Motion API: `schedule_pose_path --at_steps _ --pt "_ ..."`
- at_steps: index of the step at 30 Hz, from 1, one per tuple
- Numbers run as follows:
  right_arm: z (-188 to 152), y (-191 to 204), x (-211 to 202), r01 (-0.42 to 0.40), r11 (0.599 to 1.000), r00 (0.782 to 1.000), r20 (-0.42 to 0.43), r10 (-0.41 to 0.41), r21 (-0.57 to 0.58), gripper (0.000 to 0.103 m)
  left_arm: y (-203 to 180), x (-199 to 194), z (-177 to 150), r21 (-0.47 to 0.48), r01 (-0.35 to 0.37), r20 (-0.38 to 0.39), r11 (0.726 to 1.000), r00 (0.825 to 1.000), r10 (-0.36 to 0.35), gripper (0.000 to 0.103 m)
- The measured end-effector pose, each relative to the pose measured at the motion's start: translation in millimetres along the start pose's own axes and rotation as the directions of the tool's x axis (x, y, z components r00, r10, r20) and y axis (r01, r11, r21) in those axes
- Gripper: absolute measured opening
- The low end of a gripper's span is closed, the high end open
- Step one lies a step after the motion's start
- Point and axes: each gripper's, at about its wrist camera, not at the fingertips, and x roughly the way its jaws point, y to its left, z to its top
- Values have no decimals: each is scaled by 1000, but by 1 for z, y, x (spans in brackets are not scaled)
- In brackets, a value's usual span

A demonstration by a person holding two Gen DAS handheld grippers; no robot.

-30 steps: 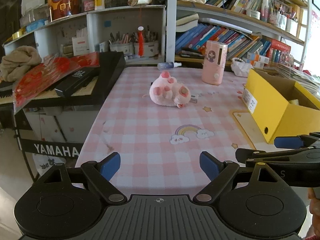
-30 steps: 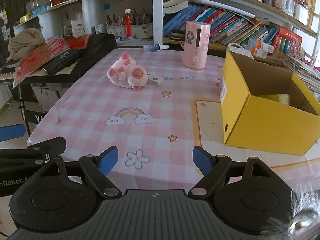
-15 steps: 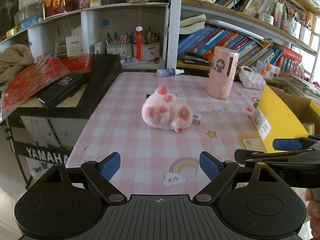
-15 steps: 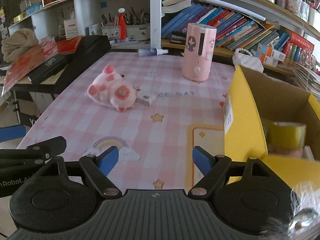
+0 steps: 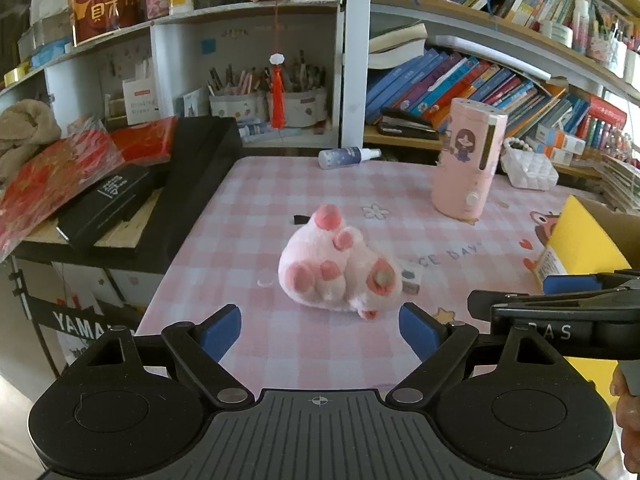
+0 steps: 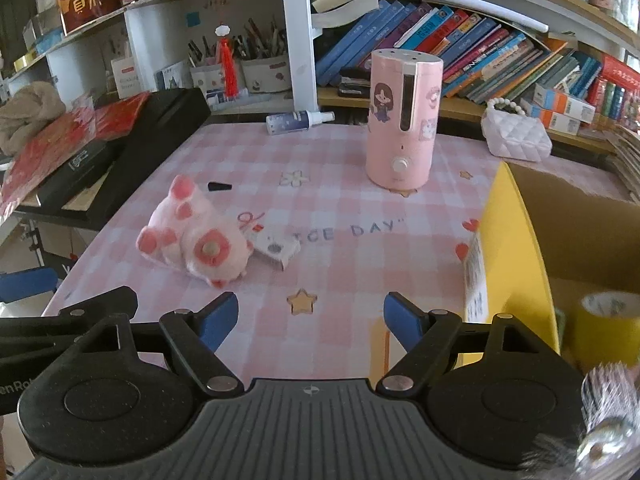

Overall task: Organize objects
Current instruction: 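Move the left tool toward the pink plush pig while the right tool approaches the small cat-print box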

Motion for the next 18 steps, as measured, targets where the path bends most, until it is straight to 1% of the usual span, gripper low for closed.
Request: schedule_pose_path --at_steps 6,8,11,15,16,17,18 --pt "15 -7 24 -10 1000 1000 -20 11 25 78 -3 24 10 13 -16 -24 1000 1000 17 87" --pt "19 -9 31 -12 999 1000 -21 13 34 77 -2 30 14 4 -19 -30 1000 999 19 87" --pt "24 -13 38 -2 999 1000 -17 3 45 77 0 41 24 -37 -5 -27 999 1000 4 88" --pt "31 -20 46 9 998 1000 -25 -7 67 77 2 58 38 -31 -7 2 999 1000 7 88" --pt "32 -22 48 10 997 1000 -28 -8 70 76 3 64 41 -35 -2 -2 999 1000 2 89" --pt "33 -23 49 13 997 999 -31 -11 71 76 3 71 44 -43 8 -14 999 1000 -9 92" --pt "33 -24 50 14 998 999 -33 -12 69 76 4 79 46 -56 20 -28 998 999 -22 93"
